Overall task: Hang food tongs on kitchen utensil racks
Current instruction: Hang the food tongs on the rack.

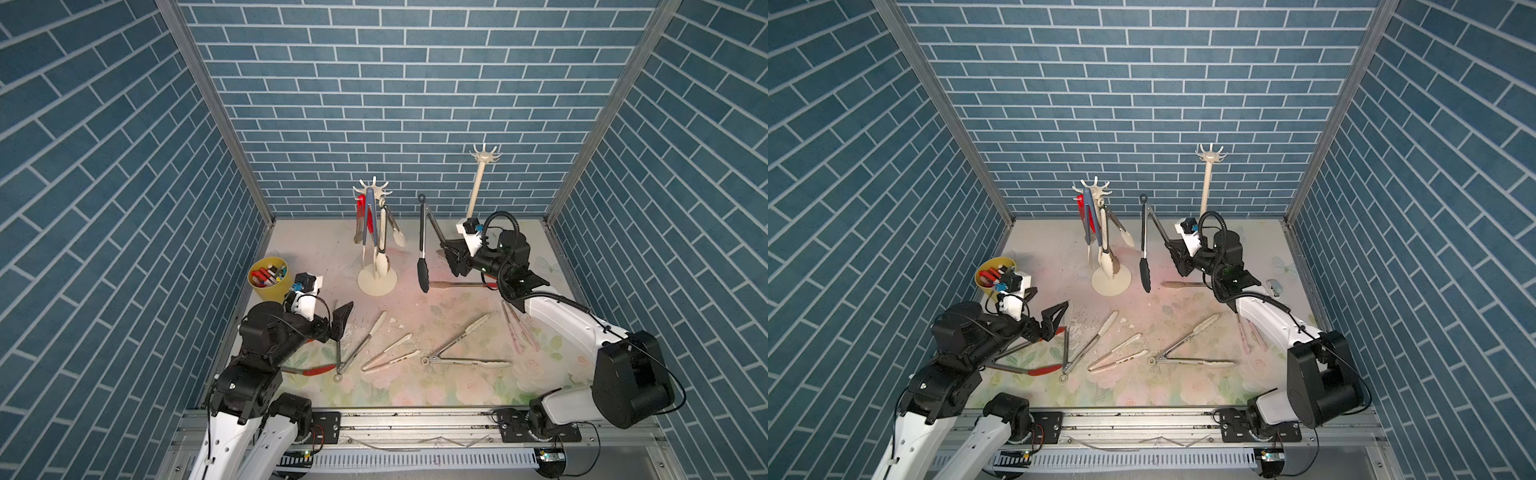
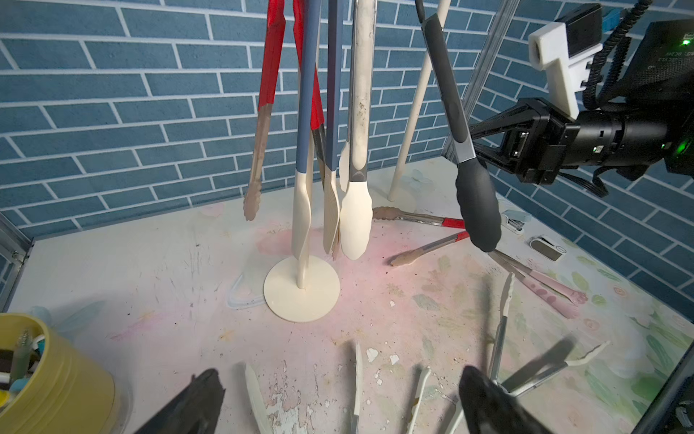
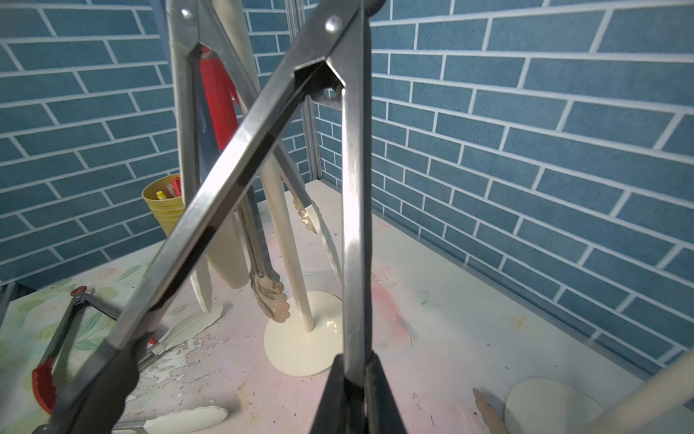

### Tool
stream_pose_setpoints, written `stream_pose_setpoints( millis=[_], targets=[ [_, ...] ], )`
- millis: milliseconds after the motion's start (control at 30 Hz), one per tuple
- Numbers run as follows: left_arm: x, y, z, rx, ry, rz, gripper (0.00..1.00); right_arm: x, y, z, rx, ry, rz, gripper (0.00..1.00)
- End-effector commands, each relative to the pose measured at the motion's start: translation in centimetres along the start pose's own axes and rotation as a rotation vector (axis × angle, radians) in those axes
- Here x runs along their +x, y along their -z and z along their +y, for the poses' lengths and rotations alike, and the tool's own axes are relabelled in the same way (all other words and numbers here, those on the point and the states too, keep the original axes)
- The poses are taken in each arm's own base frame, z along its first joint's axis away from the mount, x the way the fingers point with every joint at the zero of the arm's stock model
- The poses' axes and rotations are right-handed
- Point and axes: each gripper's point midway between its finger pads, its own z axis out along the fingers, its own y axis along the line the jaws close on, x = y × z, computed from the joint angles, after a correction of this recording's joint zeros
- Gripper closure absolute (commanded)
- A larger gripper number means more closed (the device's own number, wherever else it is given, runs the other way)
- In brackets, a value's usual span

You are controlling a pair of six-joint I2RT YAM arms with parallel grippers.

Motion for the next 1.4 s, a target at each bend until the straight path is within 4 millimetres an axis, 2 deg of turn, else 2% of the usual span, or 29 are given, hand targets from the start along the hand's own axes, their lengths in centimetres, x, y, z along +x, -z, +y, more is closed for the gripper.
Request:
stream_pose_setpoints(
  millis=[0, 400, 1367],
  targets=[
    [0.4, -0.1, -0.1, 0.005, -0.005, 0.009, 0.01, -3.9, 1.1, 1.9, -0.095, 0.072, -0.113, 1.00],
    [0.3, -0.1, -0.2, 0.011, -0.007, 0.006, 0.01, -6.2, 1.3, 4.3, -0.296, 0.018, -0.138, 1.00],
    [0.3, 0.0, -0.3, 0.013, -0.008, 0.002, 0.01, -6.1, -1.5, 4.8, -0.474, -0.131, -0.047, 1.00]
  ],
)
